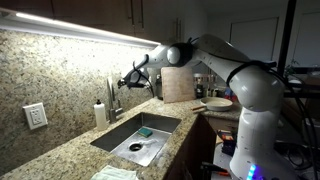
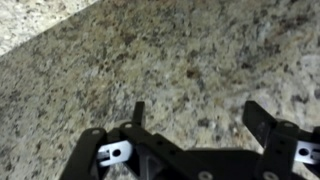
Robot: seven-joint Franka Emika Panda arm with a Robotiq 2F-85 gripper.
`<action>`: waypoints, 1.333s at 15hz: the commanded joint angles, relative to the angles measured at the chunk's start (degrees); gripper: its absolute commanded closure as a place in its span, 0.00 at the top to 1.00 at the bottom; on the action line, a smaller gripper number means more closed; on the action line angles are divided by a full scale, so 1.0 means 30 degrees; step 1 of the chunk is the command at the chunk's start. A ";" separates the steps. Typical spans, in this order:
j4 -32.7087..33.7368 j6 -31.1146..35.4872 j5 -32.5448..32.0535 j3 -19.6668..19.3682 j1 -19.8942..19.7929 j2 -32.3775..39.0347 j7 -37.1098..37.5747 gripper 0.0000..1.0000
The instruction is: Close the faucet and center the spout
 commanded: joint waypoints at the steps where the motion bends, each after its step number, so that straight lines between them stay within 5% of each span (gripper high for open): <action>1: -0.4425 0.0558 0.0557 0.0632 -0.0991 -0.3561 -0.0655 1.00; 9: -1.1003 -0.4996 0.0846 0.1331 -0.3257 -0.6526 -0.1641 1.00; 15: -1.4151 -1.0155 -0.0228 0.0123 -0.1835 -0.9331 -0.2394 1.00; 18: -1.5268 -1.0098 -0.0650 -0.0267 -0.0839 -1.1709 -0.3577 1.00; 19: -1.3555 -1.0331 0.0086 -0.0497 -0.0837 -0.9489 -0.2795 1.00; 20: -1.3854 -1.0327 -0.0039 -0.0604 -0.0554 -1.0214 -0.2965 1.00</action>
